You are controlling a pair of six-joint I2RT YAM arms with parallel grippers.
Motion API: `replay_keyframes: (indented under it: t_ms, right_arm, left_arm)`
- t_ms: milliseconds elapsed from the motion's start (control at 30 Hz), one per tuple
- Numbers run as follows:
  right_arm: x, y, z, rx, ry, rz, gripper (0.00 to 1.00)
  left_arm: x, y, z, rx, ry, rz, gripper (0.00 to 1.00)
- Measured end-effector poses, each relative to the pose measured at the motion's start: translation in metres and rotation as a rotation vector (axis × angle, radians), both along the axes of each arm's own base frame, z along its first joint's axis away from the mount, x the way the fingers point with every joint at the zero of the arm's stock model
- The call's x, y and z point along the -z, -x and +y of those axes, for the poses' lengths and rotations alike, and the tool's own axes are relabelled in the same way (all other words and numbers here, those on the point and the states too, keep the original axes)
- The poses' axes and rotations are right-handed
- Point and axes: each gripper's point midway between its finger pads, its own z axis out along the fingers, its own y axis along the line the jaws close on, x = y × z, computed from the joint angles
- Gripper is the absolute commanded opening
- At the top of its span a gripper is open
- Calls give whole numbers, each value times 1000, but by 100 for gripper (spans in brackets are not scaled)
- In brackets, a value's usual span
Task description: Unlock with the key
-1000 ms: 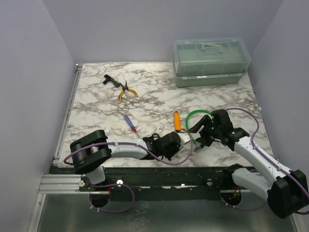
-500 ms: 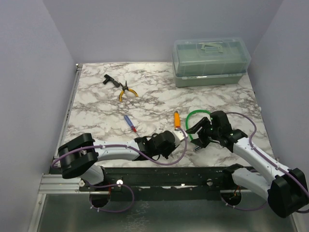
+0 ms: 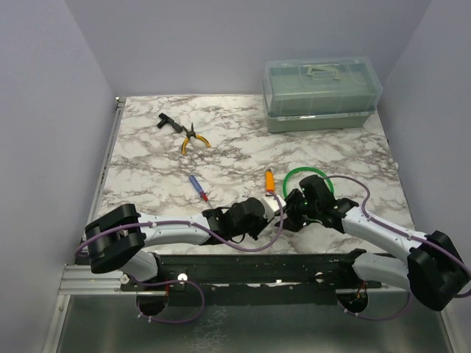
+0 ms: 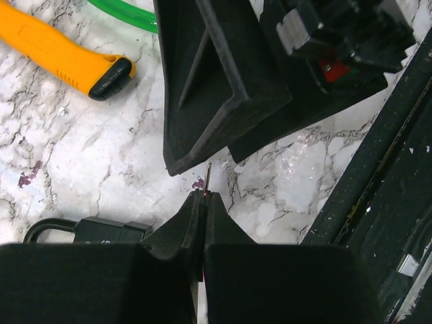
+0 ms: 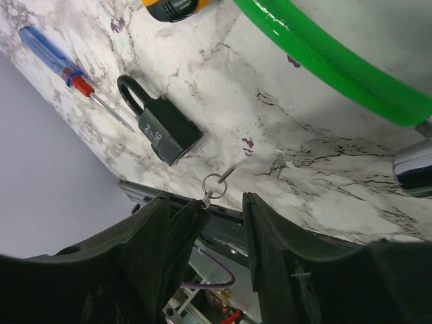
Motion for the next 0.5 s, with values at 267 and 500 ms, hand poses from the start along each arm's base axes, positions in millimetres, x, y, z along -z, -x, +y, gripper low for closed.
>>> replay_keyframes:
  t_ms: [267, 500]
  right_arm:
    - [8, -1, 5, 6, 13, 14, 42]
    - [11, 1, 8, -2, 18, 19, 34]
  left_arm:
    - [-1, -1, -1, 0, 8, -3, 0]
    - [-2, -1, -2, 0, 9, -4, 0]
